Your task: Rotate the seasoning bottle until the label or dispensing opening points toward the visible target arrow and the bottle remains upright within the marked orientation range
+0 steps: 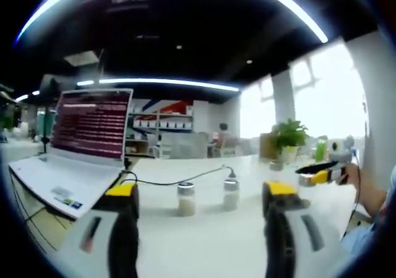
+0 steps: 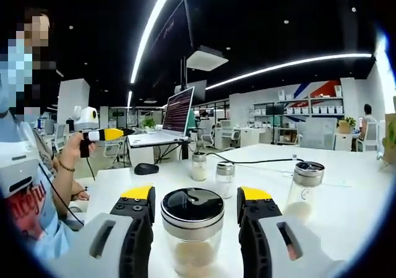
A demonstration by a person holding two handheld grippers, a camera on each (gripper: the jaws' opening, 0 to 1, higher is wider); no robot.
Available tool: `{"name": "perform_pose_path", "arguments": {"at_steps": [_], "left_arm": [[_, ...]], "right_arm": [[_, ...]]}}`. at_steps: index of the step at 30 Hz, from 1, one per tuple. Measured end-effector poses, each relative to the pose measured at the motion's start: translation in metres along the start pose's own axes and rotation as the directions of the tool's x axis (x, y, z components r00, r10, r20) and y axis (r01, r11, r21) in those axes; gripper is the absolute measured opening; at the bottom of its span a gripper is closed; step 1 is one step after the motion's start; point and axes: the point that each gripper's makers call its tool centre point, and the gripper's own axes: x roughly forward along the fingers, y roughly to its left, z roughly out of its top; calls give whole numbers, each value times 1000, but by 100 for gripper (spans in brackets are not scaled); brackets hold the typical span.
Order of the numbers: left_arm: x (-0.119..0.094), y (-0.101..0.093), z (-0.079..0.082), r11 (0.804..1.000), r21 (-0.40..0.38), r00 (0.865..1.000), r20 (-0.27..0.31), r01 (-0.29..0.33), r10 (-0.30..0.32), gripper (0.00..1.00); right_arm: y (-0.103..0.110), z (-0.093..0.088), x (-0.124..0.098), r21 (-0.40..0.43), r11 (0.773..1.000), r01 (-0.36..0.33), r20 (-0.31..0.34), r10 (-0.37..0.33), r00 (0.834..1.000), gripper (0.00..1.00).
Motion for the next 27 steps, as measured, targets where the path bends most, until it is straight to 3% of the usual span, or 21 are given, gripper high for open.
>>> {"name": "perform_pose_path", "arguments": {"at_steps": [8, 14, 21, 25, 26, 27], "left_arm": [[-3, 10, 4, 998, 36, 998, 24, -51, 50, 95], [-3, 11, 5, 998, 34, 998, 30, -56, 55, 99], [-1, 11, 3, 998, 31, 998, 15, -58, 57, 100], [-2, 11, 5, 998, 30, 998, 33, -52, 51, 100], [-2, 12, 7, 998, 38, 998, 44, -54, 52, 100], [-2, 12, 7, 998, 39, 997, 47, -56, 54, 100]], "right_arm": [[1, -7, -1, -20, 999, -25, -39, 24, 999, 54], [3, -10, 1, -11, 998, -67, -44, 66, 997, 54], [0, -15, 5, 12, 998, -69, -52, 69, 996, 52], [11, -15, 5, 24, 992, -121, -40, 122, 992, 43], [5, -14, 5, -4, 996, -86, -38, 85, 996, 42], [10, -15, 5, 5, 995, -98, -39, 98, 994, 41]]}}
